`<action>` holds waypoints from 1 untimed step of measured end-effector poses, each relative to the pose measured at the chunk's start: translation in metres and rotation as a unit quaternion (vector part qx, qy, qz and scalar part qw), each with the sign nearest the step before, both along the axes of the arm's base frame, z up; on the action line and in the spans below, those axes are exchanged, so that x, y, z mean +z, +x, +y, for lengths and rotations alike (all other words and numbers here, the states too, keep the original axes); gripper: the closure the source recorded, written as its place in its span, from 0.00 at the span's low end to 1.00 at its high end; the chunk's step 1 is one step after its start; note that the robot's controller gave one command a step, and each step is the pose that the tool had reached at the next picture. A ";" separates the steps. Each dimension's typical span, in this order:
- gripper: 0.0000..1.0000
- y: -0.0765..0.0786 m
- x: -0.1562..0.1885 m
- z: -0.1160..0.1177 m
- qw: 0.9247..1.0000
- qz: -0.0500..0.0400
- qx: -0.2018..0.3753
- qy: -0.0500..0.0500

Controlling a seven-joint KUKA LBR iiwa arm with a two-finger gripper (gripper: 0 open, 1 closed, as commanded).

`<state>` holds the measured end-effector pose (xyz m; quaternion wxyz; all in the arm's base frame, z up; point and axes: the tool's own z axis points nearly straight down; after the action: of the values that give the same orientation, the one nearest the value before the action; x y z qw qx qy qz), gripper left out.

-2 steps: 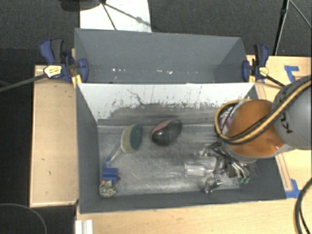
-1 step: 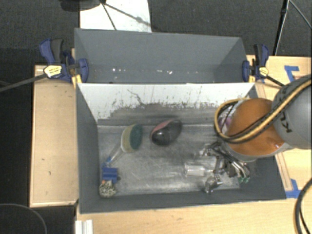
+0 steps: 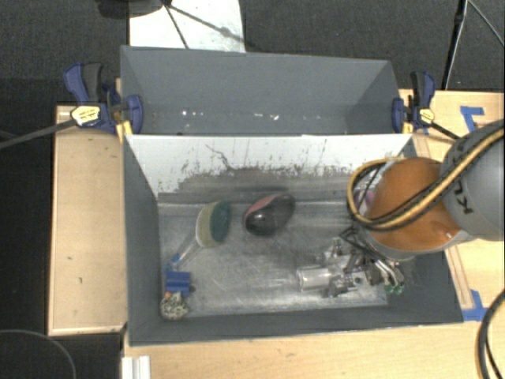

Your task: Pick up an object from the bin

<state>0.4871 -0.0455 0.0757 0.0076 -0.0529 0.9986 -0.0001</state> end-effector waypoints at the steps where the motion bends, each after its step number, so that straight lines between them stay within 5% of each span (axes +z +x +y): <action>1: 1.00 0.002 0.048 0.000 1.000 0.004 -0.001 0.000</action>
Offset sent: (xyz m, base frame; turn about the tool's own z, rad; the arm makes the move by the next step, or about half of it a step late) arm 0.0001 0.0000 0.0447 0.0000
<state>0.4890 -0.0454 0.1233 0.0037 -0.0522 0.9986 -0.0004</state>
